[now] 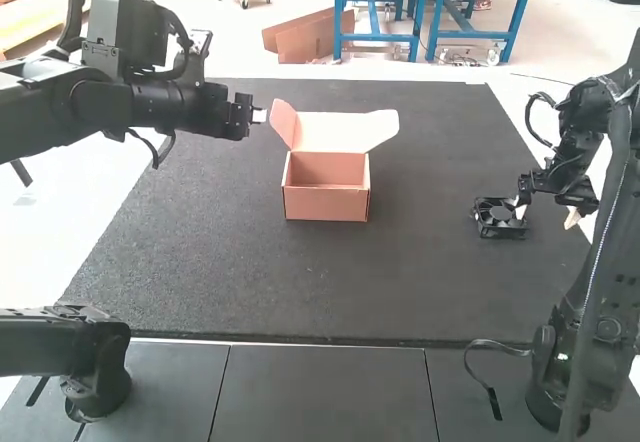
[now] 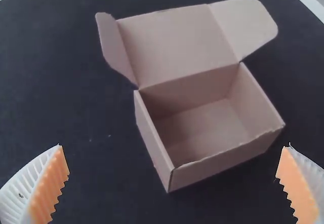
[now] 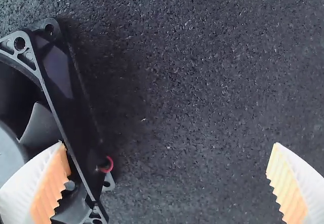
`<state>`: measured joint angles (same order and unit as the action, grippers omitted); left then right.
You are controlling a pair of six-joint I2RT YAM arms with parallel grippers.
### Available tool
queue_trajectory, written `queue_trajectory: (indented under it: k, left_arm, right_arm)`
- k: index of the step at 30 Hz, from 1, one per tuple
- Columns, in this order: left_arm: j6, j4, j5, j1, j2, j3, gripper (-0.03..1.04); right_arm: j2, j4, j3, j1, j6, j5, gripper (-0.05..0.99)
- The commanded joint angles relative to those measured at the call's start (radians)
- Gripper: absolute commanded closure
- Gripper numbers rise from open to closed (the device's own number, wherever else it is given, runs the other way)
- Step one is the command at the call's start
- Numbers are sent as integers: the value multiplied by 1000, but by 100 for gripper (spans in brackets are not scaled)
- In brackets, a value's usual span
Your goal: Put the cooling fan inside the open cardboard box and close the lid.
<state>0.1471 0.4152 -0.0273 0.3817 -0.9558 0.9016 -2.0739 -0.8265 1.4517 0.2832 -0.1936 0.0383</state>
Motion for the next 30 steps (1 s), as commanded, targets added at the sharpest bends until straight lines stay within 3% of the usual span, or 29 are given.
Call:
queue_trajectory:
  k: [1, 4, 9, 17, 27, 30]
  left_arm:
    - [6, -1, -11, 6, 3, 31, 4]
    - [6, 2, -11, 6, 3, 33, 4]
    - [6, 4, -11, 6, 5, 34, 4]
    - [6, 10, -11, 6, 5, 34, 4]
    - [8, 13, -8, 3, 5, 6, 4]
    - [6, 13, -5, 2, 5, -13, 4]
  right_arm:
    - [-28, -6, 15, -9, 10, 12, 6]
    - [-37, -6, 15, -9, 11, 12, 17]
    - [-38, 7, 3, -9, 17, 2, 46]
    - [-37, 38, -28, -30, 26, -64, 95]
    - [66, 96, -34, -55, 128, -170, 95]
    - [146, 99, -27, -56, 126, -253, 95]
